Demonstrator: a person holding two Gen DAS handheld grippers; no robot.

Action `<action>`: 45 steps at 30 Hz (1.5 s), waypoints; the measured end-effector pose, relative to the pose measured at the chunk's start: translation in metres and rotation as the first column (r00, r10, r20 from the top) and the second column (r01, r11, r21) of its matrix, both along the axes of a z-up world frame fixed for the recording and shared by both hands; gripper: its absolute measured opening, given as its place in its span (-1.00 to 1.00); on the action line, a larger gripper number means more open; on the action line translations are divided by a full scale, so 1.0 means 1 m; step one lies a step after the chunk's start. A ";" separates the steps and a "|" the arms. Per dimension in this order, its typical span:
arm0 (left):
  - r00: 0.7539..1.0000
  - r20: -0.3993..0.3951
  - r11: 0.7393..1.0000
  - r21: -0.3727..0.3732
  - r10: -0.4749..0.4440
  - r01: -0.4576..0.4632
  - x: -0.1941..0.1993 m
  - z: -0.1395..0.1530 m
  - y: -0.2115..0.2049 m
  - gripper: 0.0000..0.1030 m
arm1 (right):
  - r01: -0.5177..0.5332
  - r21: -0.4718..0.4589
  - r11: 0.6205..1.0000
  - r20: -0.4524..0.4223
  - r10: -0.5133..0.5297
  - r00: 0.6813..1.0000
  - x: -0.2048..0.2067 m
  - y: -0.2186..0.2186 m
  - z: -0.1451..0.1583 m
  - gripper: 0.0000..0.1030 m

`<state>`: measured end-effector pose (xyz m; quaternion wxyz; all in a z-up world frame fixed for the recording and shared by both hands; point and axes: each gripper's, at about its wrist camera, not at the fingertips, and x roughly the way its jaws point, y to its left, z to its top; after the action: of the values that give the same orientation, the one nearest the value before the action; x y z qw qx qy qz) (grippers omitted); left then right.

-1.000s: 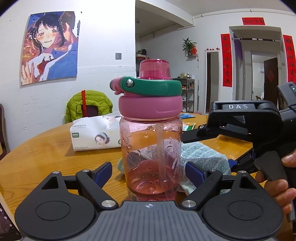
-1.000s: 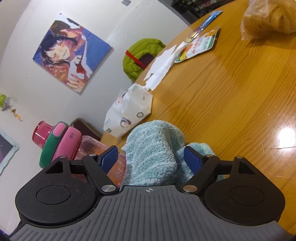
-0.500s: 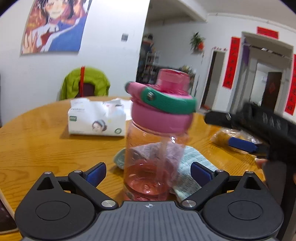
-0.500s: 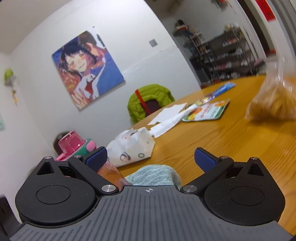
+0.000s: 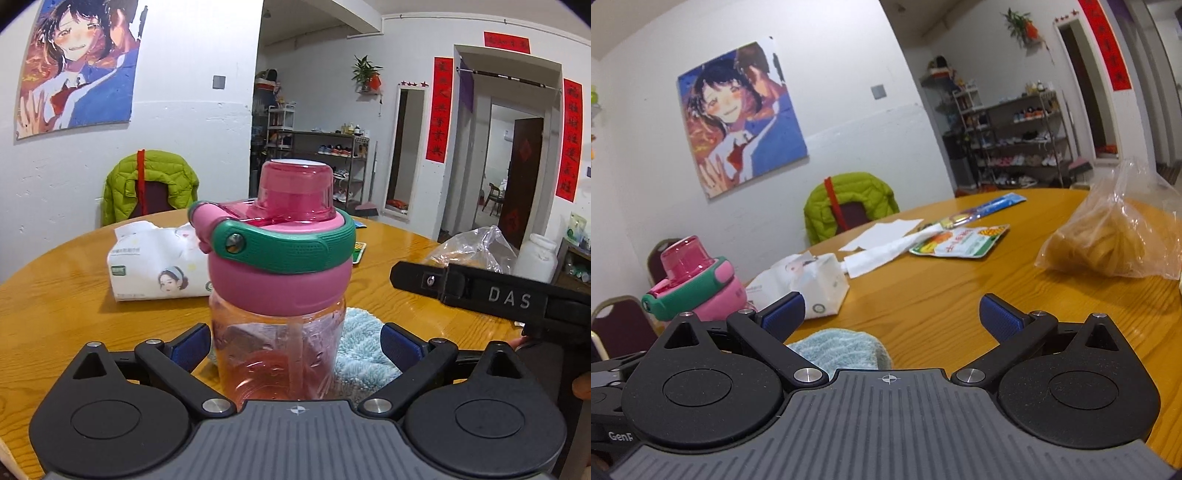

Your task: Clean container

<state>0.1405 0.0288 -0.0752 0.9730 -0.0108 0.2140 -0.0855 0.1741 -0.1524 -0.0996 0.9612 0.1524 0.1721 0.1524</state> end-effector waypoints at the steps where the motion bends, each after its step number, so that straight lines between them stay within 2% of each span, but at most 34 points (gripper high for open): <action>1: 1.000 0.000 1.000 -0.001 0.000 0.000 0.001 -0.001 0.000 0.89 | 0.003 -0.007 1.000 -0.004 -0.003 1.000 0.001 0.000 -0.001 1.00; 13: 0.998 0.065 0.998 -0.063 -0.011 0.015 0.000 -0.005 0.009 0.83 | 0.023 -0.047 0.999 -0.042 -0.025 0.999 0.007 0.008 -0.014 1.00; 16: 0.996 0.092 0.998 -0.068 -0.006 0.012 -0.004 -0.006 0.009 0.74 | 0.025 -0.040 0.999 -0.064 -0.028 0.998 0.009 0.009 -0.017 1.00; 22: 0.995 0.098 0.994 -0.109 0.004 0.007 -0.008 -0.006 0.017 0.53 | 0.026 -0.037 0.999 -0.042 -0.027 0.999 0.012 0.004 -0.013 1.00; 27: 0.994 0.106 0.994 -0.108 -0.007 0.018 -0.011 -0.006 0.017 0.53 | 0.050 -0.015 0.999 -0.059 -0.050 0.997 0.015 -0.003 -0.015 1.00; 34: 0.993 0.117 0.995 -0.099 -0.005 0.017 -0.012 -0.007 0.017 0.47 | -0.009 -0.026 1.000 -0.088 0.007 0.996 0.017 0.002 -0.016 1.00; 40: 0.995 0.102 0.983 -0.184 0.020 -0.001 -0.010 -0.007 0.031 0.44 | -0.070 -0.045 0.997 -0.119 0.064 0.991 0.019 0.009 -0.016 0.99; 43: 0.995 0.092 0.965 -0.263 0.042 -0.017 -0.010 -0.008 0.045 0.44 | -0.096 -0.047 0.994 -0.103 0.091 0.990 0.016 0.013 -0.017 0.97; 45: 0.995 0.084 0.949 -0.315 0.057 -0.028 -0.010 -0.010 0.055 0.44 | -0.110 -0.035 0.993 -0.084 0.107 0.991 0.012 0.015 -0.015 0.89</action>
<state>0.1301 0.0839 -0.0849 0.9694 -0.1656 0.1526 -0.0977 0.1864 -0.1370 -0.1150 0.9465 0.1297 0.2222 0.1946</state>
